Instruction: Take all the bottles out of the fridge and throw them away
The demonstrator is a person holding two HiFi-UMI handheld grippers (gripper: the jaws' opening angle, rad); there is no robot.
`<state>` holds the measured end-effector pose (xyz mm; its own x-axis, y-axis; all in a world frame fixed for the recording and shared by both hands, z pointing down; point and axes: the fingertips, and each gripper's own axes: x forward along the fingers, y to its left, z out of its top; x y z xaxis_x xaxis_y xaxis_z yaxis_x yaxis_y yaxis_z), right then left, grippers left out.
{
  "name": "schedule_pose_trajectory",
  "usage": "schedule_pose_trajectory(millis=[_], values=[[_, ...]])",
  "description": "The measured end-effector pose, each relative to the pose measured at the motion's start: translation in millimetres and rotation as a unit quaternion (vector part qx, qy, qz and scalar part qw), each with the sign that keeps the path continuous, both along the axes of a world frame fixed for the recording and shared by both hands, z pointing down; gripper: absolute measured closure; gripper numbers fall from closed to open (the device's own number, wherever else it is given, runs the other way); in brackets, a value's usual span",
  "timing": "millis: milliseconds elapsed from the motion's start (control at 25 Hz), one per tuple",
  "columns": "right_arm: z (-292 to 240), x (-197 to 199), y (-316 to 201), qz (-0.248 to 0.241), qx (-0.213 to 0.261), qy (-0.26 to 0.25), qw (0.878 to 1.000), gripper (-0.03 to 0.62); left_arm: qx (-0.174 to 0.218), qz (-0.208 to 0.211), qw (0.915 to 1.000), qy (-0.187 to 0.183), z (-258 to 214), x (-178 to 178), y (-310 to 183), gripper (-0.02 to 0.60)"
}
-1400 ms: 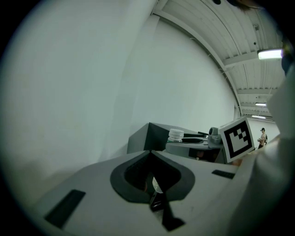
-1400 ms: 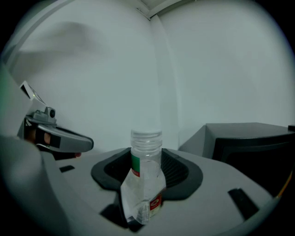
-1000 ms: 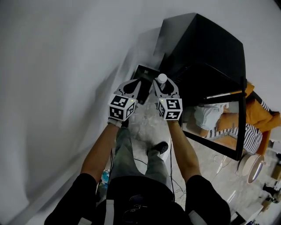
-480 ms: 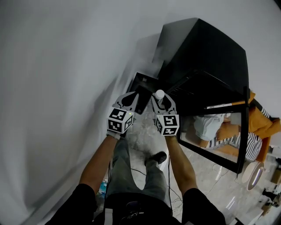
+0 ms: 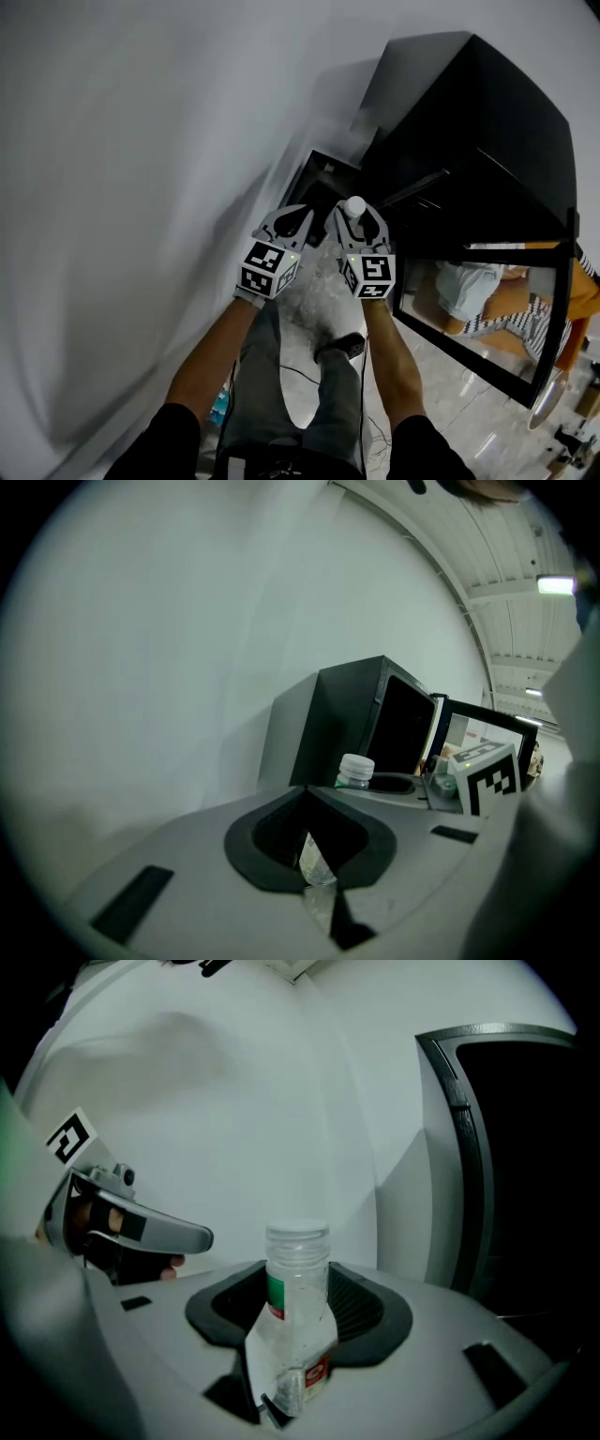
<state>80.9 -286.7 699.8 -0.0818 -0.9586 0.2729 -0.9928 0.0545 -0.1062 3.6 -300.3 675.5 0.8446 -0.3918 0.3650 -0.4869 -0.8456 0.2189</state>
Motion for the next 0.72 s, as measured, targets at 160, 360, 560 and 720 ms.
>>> schedule_pose_trajectory(millis=[160,360,560,720], values=[[55.1,-6.4,-5.9,-0.01,-0.005,-0.003,1.0,0.387,-0.003,-0.002,1.0,-0.009,42.6,-7.0,6.5,0.581],[139.8,-16.8,-12.3,-0.02,-0.02,-0.004,1.0,0.387,-0.003,-0.015,0.9998,-0.009,97.9,-22.3,13.5,0.581],[216.7,-21.2,-19.0,-0.024,-0.031,-0.009,0.999,0.387,-0.007,-0.027,0.9996,-0.01,158.1,-27.8,9.8,0.581],[258.0,-17.9,-28.9,-0.023,-0.04,-0.001,0.999,0.387,0.005,-0.029,0.9995,-0.01,184.2,-23.9,-2.6,0.581]])
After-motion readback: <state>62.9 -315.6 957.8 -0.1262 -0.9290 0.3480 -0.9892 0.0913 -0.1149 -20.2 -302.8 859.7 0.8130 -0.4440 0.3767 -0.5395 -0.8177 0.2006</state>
